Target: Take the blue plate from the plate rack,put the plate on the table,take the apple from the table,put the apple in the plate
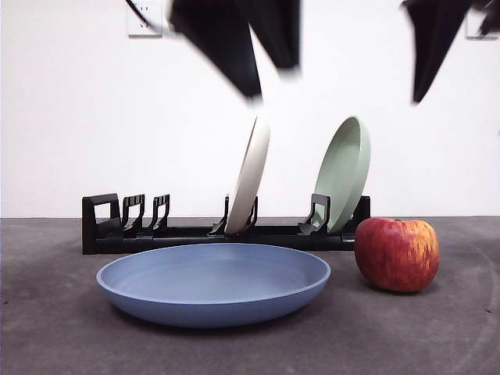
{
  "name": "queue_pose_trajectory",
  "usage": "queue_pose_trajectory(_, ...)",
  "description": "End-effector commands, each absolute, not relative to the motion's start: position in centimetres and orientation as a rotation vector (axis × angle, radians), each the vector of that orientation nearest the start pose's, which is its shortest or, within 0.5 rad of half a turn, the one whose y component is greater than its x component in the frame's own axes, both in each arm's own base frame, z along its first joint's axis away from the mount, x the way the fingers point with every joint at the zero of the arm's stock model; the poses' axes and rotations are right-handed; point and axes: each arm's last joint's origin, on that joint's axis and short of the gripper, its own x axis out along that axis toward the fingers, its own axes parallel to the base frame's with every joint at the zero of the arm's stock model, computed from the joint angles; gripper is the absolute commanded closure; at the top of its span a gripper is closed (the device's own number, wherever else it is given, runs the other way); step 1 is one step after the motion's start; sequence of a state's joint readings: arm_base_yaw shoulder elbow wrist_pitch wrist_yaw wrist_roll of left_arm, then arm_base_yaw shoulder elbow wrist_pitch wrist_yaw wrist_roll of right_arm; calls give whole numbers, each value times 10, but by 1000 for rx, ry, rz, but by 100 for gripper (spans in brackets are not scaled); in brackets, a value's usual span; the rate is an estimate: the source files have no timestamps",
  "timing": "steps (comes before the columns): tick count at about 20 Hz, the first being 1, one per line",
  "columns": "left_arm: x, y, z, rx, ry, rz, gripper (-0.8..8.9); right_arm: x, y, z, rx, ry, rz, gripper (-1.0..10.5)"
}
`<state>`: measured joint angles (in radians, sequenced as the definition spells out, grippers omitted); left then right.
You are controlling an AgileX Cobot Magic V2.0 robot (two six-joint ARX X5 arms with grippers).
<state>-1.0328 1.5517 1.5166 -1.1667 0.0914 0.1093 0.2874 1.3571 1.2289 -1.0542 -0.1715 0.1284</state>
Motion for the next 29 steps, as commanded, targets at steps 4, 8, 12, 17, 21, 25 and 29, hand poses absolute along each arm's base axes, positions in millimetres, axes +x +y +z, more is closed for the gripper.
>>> queue_pose_trajectory(4, 106, -183, 398, 440, 906, -989, 819, 278, 108, 252, 39, 1313, 324, 219)
queue_pose_trajectory(8, 69, -114, 428, 306, 777, -868, 819, 296, 118, 211, 31, 1438, 319, 222)
queue_pose_trajectory(12, 41, -62, 443, 176, 635, -815, 819, 303, 123, 192, 18, 1480, 326, 226)
queue_pose_trajectory(17, 18, -19, 447, 50, 521, -765, 819, 304, 128, 182, 10, 1508, 322, 607)
queue_pose_trajectory(21, 16, -14, 447, 44, 498, -731, 819, 302, 129, 181, 1, 1523, 318, 958)
queue_pose_trajectory(25, 19, -17, 447, 67, 495, -691, 819, 298, 129, 185, -14, 1533, 312, 958)
queue_pose_trajectory(29, 19, -17, 447, 67, 495, -692, 819, 283, 133, 214, -12, 1473, 340, 958)
